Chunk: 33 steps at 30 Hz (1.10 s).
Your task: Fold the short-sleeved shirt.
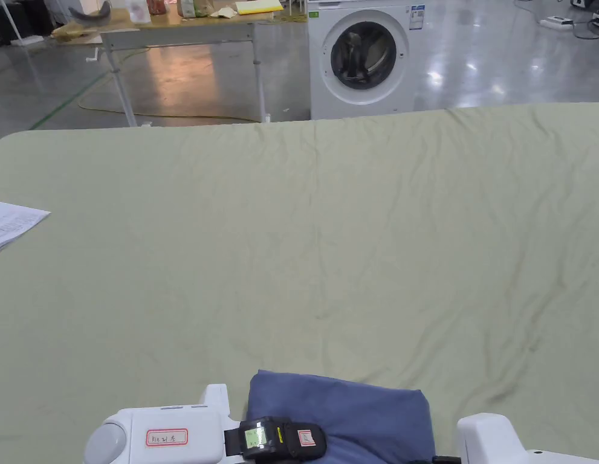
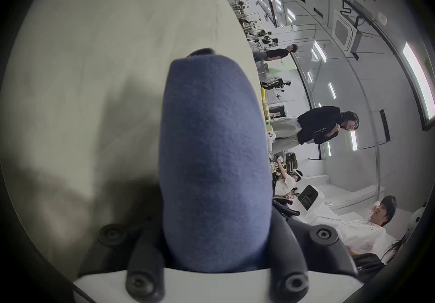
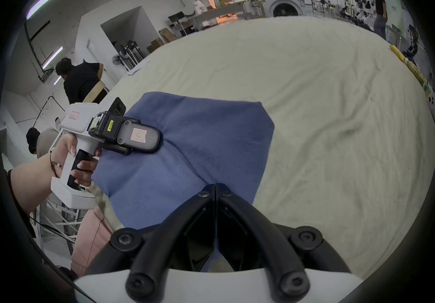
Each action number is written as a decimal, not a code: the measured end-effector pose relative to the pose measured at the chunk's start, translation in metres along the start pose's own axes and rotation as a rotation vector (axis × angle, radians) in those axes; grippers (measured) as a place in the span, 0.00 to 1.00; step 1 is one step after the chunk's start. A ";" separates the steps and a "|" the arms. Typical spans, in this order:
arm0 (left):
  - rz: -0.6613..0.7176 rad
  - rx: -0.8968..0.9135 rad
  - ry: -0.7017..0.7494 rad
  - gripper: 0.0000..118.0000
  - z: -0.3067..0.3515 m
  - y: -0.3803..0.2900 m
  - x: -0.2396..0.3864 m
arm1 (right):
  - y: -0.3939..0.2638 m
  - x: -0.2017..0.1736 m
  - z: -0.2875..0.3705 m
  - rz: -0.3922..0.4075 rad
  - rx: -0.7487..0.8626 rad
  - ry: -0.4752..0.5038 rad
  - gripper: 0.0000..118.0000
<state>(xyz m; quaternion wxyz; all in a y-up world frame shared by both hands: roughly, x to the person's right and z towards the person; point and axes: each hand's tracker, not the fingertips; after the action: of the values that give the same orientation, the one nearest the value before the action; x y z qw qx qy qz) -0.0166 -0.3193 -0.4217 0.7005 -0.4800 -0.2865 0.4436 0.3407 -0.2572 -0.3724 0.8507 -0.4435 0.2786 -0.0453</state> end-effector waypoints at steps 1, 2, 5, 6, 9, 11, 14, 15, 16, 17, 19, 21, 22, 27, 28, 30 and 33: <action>-0.002 0.001 -0.006 0.13 0.008 0.000 0.006 | 0.001 -0.002 0.007 0.010 0.018 0.006 0.00; -0.026 0.024 -0.014 0.12 0.020 0.002 0.016 | 0.003 -0.005 0.015 0.012 0.035 0.009 0.00; -0.070 0.093 0.025 0.12 0.076 0.012 0.033 | 0.008 -0.012 0.042 0.021 0.092 0.018 0.00; -0.097 0.107 0.066 0.12 0.099 0.019 0.036 | 0.009 -0.014 0.050 0.029 0.107 0.017 0.00; -0.134 0.165 0.266 0.12 0.180 0.037 0.030 | 0.012 -0.020 0.070 0.050 0.143 -0.001 0.00; -0.124 0.182 0.403 0.12 0.234 0.055 0.016 | 0.015 -0.023 0.078 0.051 0.149 -0.018 0.00; -0.128 0.171 0.585 0.11 0.294 0.070 0.001 | 0.020 -0.026 0.083 0.051 0.148 -0.055 0.00; -0.131 0.161 0.660 0.11 0.308 0.076 -0.004 | 0.022 -0.027 0.084 0.054 0.147 -0.066 0.00; -0.143 0.165 0.749 0.11 0.322 0.083 -0.009 | 0.026 -0.028 0.082 0.062 0.146 -0.080 0.00; -0.154 0.156 0.827 0.11 0.333 0.090 -0.013 | 0.029 -0.029 0.081 0.073 0.142 -0.098 0.00; -0.179 0.126 0.957 0.11 0.345 0.100 -0.022 | 0.034 -0.032 0.077 0.085 0.127 -0.127 0.00; -0.182 0.100 1.018 0.18 0.350 0.109 -0.033 | 0.040 -0.035 0.072 0.086 0.125 -0.135 0.00; -0.184 0.100 1.003 0.34 0.358 0.119 -0.049 | 0.043 -0.037 0.070 0.085 0.125 -0.135 0.00; -0.286 0.176 1.133 0.64 0.376 0.119 -0.048 | 0.051 -0.048 0.065 0.103 0.119 -0.110 0.00; -0.293 0.202 1.143 0.64 0.384 0.119 -0.044 | 0.051 -0.052 0.065 0.118 0.120 -0.110 0.00; -0.305 0.266 1.167 0.64 0.396 0.108 -0.029 | 0.054 -0.057 0.066 0.143 0.133 -0.114 0.00; -0.410 0.456 1.136 0.64 0.390 0.081 0.007 | 0.057 -0.062 0.076 0.181 0.197 -0.124 0.00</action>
<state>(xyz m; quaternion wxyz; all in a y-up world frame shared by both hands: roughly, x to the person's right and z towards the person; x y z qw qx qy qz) -0.3645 -0.1381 -0.3506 0.8979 -0.4149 0.1445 0.0274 0.3184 -0.1479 -0.3556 0.9063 -0.3327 0.2586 0.0320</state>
